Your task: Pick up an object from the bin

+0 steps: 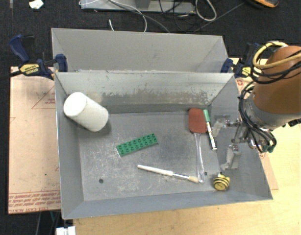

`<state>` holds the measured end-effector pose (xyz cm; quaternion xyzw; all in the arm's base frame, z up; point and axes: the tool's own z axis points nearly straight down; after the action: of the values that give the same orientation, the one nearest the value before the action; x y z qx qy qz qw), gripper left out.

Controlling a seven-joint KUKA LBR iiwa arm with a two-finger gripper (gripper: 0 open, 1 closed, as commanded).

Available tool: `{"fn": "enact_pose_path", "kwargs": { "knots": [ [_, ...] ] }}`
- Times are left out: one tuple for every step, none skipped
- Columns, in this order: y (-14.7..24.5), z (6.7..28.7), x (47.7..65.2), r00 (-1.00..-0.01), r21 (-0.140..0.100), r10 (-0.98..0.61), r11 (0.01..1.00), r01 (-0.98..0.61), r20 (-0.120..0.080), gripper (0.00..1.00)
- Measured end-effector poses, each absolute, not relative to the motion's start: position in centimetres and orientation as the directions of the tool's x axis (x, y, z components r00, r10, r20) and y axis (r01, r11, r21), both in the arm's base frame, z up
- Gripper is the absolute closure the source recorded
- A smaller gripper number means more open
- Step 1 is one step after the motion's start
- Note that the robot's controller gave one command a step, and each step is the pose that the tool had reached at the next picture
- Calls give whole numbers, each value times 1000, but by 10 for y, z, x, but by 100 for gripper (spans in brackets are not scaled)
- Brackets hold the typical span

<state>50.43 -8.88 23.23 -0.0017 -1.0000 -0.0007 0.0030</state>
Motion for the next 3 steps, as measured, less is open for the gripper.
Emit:
{"fn": "enact_pose_path", "kwargs": {
  "knots": [
    [-88,236,506,-1000,0,1,1000,1,-1,0],
    [-40,145,502,-1000,1,15,1000,15,-5,0],
    [-6,134,487,-991,-4,-132,991,-132,-13,0]
  ]
}}
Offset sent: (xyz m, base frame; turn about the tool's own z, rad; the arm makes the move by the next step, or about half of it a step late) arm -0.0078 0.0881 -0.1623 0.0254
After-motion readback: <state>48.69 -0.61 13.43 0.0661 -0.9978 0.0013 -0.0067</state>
